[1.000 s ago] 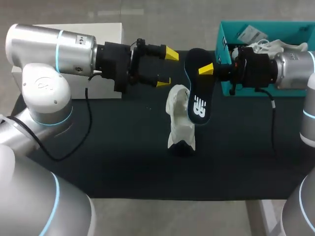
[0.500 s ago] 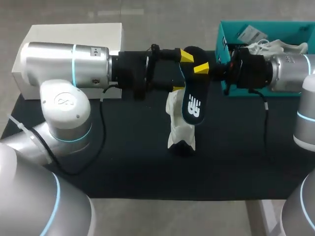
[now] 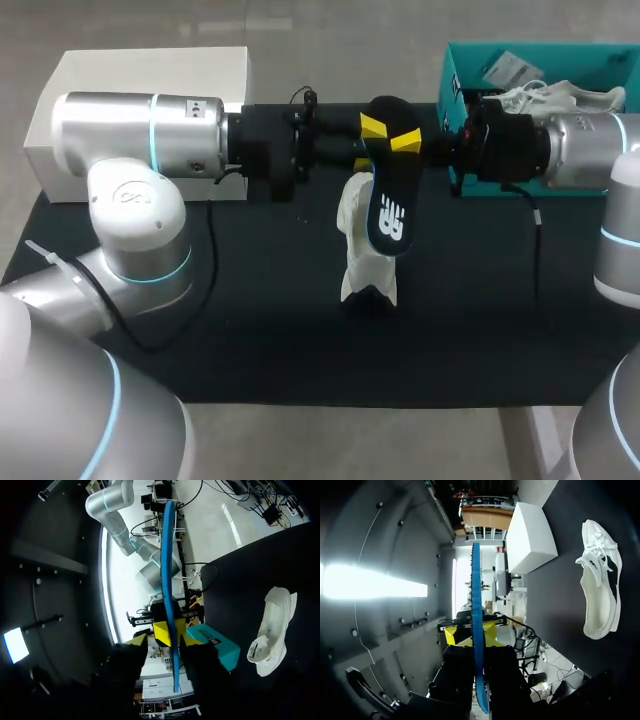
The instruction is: Take the shoe out of the shoebox, open the shoe tongue, remove and reinsert the insole, then place the shoe into the shoebox
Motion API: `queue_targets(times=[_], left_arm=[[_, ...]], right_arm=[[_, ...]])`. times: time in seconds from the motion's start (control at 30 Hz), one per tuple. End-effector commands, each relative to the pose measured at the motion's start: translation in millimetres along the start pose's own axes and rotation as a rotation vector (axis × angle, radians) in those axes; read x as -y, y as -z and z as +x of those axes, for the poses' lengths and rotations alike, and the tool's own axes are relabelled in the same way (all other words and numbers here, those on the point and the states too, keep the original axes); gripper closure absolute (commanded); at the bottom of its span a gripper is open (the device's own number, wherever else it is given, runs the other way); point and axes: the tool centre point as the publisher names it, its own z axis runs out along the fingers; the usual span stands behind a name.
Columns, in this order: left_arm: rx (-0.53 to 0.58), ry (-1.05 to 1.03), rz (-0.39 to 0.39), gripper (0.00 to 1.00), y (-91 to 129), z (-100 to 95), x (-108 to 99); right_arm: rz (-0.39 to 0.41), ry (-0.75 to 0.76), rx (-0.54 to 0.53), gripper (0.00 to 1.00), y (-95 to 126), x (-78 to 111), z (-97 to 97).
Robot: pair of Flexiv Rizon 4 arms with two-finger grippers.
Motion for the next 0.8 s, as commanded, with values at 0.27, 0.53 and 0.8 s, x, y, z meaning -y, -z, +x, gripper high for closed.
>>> queue_targets(times=[0.27, 0.53, 0.8], left_arm=[[-0.012, -0.003, 0.014, 0.82, -2.7, 3.8, -1.4], [-0.013, -0.002, 0.022, 1.00, -4.1, 4.0, -0.5], [-0.031, 0.011, 0.024, 1.00, -3.4, 6.7, 0.4]], right_arm=[[0.011, -0.001, 0.003, 1.00, -2.5, 1.8, 0.6], [0.011, 0.002, 0.002, 1.00, -2.9, 1.3, 1.3], [-0.001, 0.004, 0.002, 0.00, 0.7, 1.2, 2.0]])
